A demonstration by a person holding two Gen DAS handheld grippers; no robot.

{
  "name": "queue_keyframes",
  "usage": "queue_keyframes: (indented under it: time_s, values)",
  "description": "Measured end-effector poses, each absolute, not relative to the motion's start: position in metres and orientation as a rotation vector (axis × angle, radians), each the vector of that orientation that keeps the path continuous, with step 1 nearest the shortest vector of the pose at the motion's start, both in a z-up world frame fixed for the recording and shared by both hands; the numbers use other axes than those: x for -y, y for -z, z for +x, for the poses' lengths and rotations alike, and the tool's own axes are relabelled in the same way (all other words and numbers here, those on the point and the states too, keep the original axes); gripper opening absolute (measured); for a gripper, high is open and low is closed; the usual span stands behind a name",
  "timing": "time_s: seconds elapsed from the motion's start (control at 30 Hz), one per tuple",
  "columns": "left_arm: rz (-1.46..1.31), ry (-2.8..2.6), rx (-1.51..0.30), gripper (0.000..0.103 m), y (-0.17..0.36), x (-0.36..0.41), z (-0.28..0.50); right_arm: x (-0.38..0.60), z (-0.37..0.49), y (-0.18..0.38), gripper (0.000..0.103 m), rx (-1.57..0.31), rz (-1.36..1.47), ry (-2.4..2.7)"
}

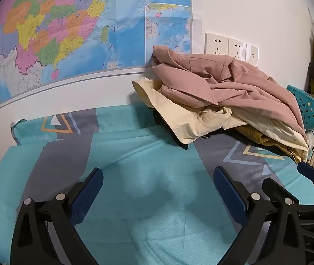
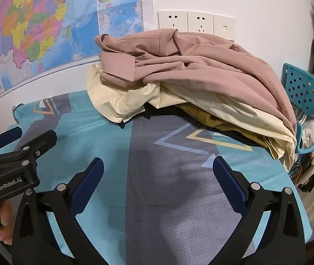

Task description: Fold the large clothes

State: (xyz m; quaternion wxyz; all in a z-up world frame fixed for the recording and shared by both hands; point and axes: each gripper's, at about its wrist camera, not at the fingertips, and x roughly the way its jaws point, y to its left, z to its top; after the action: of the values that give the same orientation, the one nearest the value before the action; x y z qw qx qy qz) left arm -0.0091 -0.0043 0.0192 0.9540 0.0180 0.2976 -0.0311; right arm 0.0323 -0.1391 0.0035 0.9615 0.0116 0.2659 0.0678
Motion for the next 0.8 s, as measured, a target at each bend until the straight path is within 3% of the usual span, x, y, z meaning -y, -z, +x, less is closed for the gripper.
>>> queue_keyframes:
  time_s: [0.8]
  values:
    - [0.032,0.066,-0.593,0.097,-0.0195,0.0098,-0.0127,0.1435,0.0289,-0.0038,0.097,-0.508,0.04,-0.133]
